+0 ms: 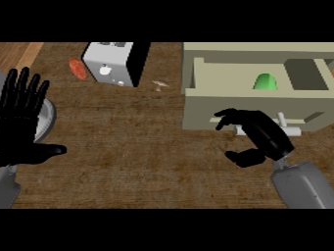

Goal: Pick up the cup, place it into the drawer and close the drawer

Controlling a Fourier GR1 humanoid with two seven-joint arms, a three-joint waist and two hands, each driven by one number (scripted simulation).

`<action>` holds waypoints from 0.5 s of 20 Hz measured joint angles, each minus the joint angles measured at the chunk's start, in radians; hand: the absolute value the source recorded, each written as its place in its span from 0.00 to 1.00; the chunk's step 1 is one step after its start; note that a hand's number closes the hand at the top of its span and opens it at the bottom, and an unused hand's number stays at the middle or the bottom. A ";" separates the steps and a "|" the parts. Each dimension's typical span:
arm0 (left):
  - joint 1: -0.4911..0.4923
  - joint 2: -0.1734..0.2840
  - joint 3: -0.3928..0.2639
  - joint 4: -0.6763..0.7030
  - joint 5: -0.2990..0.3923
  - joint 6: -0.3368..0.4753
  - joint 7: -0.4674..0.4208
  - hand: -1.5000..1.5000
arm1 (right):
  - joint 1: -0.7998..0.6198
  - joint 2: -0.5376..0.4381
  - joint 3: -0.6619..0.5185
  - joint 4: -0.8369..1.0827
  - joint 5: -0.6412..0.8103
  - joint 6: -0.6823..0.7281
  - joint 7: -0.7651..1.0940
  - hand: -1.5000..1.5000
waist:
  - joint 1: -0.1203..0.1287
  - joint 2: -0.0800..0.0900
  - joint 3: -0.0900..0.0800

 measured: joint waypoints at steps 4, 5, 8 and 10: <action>0.032 -0.002 0.045 0.000 -0.004 -0.048 0.002 0.00 | -0.082 0.036 -0.001 0.192 0.061 -0.054 -0.044 0.00 | -0.001 0.001 0.000; 0.029 -0.010 0.052 0.024 -0.008 -0.066 -0.004 0.00 | -0.101 0.042 -0.004 0.243 0.073 -0.066 -0.059 0.00 | -0.002 0.001 0.000; 0.040 -0.001 0.083 0.023 -0.002 -0.102 0.016 0.00 | -0.187 0.063 -0.039 0.413 0.087 -0.110 -0.114 0.00 | 0.001 0.002 0.000; 0.061 -0.002 0.105 0.008 -0.008 -0.117 0.023 0.00 | -0.238 0.069 -0.066 0.505 0.089 -0.135 -0.159 0.00 | 0.002 0.000 -0.001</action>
